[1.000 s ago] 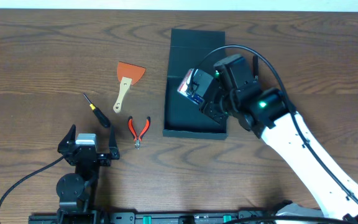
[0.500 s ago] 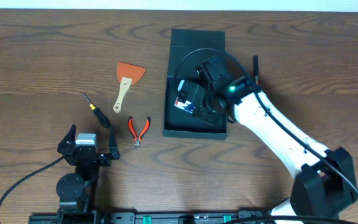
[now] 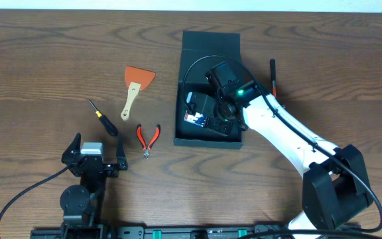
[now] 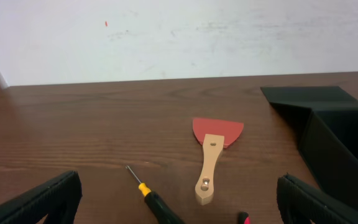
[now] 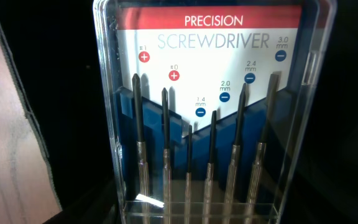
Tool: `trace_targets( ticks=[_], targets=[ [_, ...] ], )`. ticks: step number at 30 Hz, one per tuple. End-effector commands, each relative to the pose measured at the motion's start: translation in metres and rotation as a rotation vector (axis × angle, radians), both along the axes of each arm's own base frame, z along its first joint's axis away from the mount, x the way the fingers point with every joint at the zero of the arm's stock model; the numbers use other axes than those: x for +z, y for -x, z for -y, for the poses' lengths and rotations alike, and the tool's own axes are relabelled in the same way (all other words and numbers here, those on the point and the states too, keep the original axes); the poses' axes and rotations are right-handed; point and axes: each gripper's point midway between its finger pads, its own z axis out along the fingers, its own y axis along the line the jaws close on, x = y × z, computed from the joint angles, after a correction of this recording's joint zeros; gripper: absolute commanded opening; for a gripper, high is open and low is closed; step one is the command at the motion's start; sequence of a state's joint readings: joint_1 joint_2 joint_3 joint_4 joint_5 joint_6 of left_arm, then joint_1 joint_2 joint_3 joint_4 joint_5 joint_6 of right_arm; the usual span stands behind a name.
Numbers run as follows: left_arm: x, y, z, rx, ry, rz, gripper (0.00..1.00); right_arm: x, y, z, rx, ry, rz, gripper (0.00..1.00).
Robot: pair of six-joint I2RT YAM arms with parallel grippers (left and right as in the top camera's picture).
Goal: Pack container
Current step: 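Lift the case and carry it left into the black box, then lower the case into the box and open the right gripper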
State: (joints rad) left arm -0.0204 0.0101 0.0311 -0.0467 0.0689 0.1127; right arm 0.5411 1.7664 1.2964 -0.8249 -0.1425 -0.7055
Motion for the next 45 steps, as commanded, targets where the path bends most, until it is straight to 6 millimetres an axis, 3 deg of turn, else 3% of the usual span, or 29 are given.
trace_targets(
  ticks=[1, 27, 45],
  targets=[
    [-0.016, 0.000, 0.001, -0.010, -0.014, -0.036, 0.99, 0.004, 0.001, -0.010, 0.035, -0.028, 0.005, 0.08],
    [-0.016, 0.000, 0.001, -0.010, -0.014, -0.036, 0.99, -0.055, 0.023, 0.003, 0.023, -0.023, -0.023, 0.08],
    [-0.016, 0.000, 0.001, -0.010, -0.014, -0.036, 0.99, -0.056, 0.021, 0.002, -0.019, -0.037, -0.023, 0.54]
  ],
)
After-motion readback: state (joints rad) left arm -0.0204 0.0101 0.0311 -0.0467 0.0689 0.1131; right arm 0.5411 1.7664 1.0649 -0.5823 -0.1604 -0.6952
